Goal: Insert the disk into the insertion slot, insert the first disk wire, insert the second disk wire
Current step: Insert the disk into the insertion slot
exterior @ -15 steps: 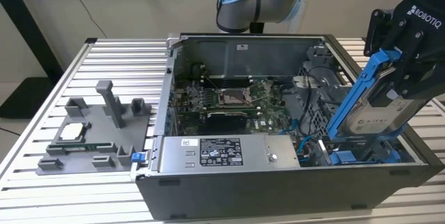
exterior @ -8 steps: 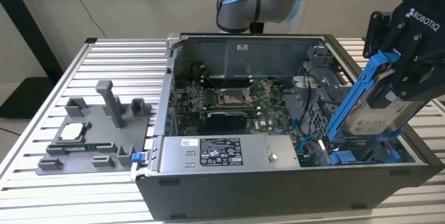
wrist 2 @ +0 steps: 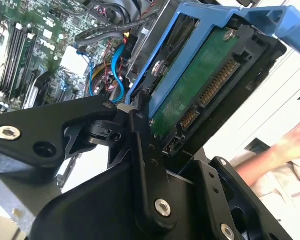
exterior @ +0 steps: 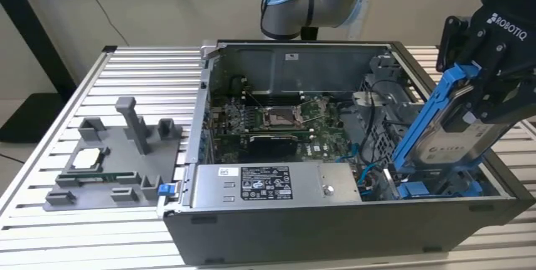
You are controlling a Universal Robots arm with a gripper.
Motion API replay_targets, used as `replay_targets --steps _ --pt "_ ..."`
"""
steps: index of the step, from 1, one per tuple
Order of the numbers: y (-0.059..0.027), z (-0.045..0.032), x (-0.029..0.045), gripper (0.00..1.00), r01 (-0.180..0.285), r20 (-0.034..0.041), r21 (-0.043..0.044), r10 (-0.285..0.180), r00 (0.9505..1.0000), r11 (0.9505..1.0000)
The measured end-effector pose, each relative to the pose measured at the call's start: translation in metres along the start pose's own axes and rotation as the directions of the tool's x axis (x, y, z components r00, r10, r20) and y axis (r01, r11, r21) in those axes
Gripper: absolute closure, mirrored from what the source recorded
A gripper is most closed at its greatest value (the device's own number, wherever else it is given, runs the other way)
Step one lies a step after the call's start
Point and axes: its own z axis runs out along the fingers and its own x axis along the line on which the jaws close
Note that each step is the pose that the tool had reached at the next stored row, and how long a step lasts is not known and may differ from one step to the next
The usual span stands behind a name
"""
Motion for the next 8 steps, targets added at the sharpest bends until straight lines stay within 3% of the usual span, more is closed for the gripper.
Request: replay_targets --steps 8 --pt "-0.0002 0.0043 0.0000 1.00 0.000 -0.0001 0.0000 0.000 1.0000 1.0000"
